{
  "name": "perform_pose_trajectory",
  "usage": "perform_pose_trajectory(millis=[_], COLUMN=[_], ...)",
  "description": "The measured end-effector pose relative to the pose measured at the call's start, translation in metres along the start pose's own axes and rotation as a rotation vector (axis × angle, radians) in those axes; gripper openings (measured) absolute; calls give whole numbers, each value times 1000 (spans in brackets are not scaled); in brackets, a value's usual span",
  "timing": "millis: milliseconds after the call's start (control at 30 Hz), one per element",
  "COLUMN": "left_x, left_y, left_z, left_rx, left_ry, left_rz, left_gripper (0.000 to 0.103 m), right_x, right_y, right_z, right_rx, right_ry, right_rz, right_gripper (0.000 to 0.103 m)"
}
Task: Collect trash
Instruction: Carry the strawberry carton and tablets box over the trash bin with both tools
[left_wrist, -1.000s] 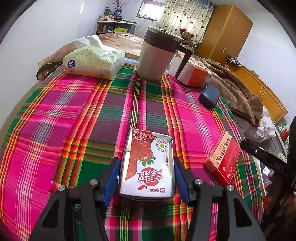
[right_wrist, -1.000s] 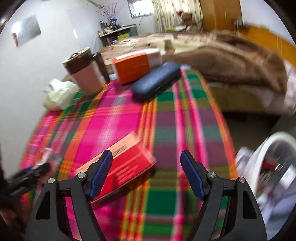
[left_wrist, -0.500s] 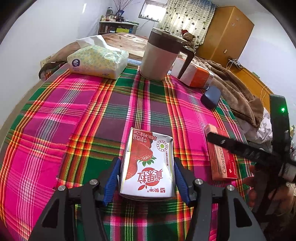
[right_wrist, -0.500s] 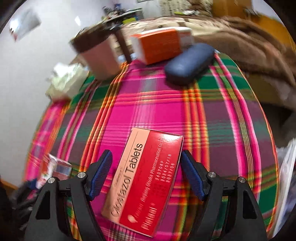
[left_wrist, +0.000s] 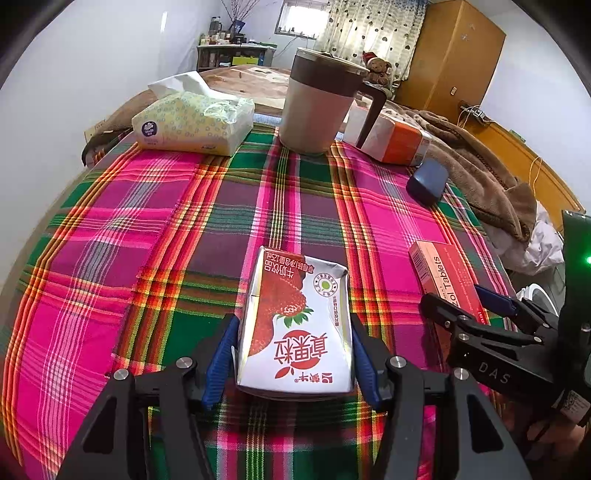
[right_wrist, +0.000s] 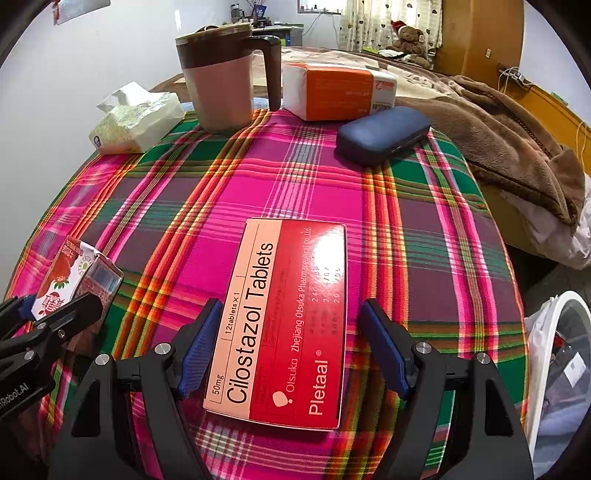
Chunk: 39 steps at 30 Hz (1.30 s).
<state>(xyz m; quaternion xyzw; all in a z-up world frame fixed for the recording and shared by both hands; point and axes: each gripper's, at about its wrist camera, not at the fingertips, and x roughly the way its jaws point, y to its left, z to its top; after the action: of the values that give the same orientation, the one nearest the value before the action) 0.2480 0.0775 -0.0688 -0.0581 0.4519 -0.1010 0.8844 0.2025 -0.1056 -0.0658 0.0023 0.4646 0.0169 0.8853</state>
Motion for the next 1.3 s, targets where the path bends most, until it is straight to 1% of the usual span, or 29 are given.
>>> perform_pose_trajectory(millis=[100, 133, 167, 200, 400, 633, 767, 1000, 1300], left_x=[-2, -2, -2, -3, -14, -34, -46, -69, -93], left_y=[-4, -6, -7, -9, -22, -42, -56, -93, -147], left_z=[-2, -2, -3, -4, -9, -13, -16, -25, -32], left_rx=[13, 17, 22, 22, 42, 66, 81, 115, 189], left_ry=[-4, -3, -3, -7, -24, -58, -78, -119, -165], left_rz=[13, 12, 13, 16, 2, -11, -36, -97, -165], left_gripper=[57, 57, 57, 57, 57, 57, 57, 57, 57], right_x=[-3, -4, -4, -6, -16, -43, -64, -98, -136], right_y=[-2, -3, -4, -5, -14, -32, -47, -78, -122], right_z=[-3, -4, -4, -5, -10, -14, -19, -32, -55], right_rx=[7, 8, 10, 12, 39, 74, 93, 119, 165], right_ry=[-8, -11, -14, -19, -39, -101, -138, -201, -268], right_rz=[0, 3, 6, 3, 20, 41, 48, 34, -23], right_gripper=[77, 75, 65, 63, 63, 63, 63, 63, 63])
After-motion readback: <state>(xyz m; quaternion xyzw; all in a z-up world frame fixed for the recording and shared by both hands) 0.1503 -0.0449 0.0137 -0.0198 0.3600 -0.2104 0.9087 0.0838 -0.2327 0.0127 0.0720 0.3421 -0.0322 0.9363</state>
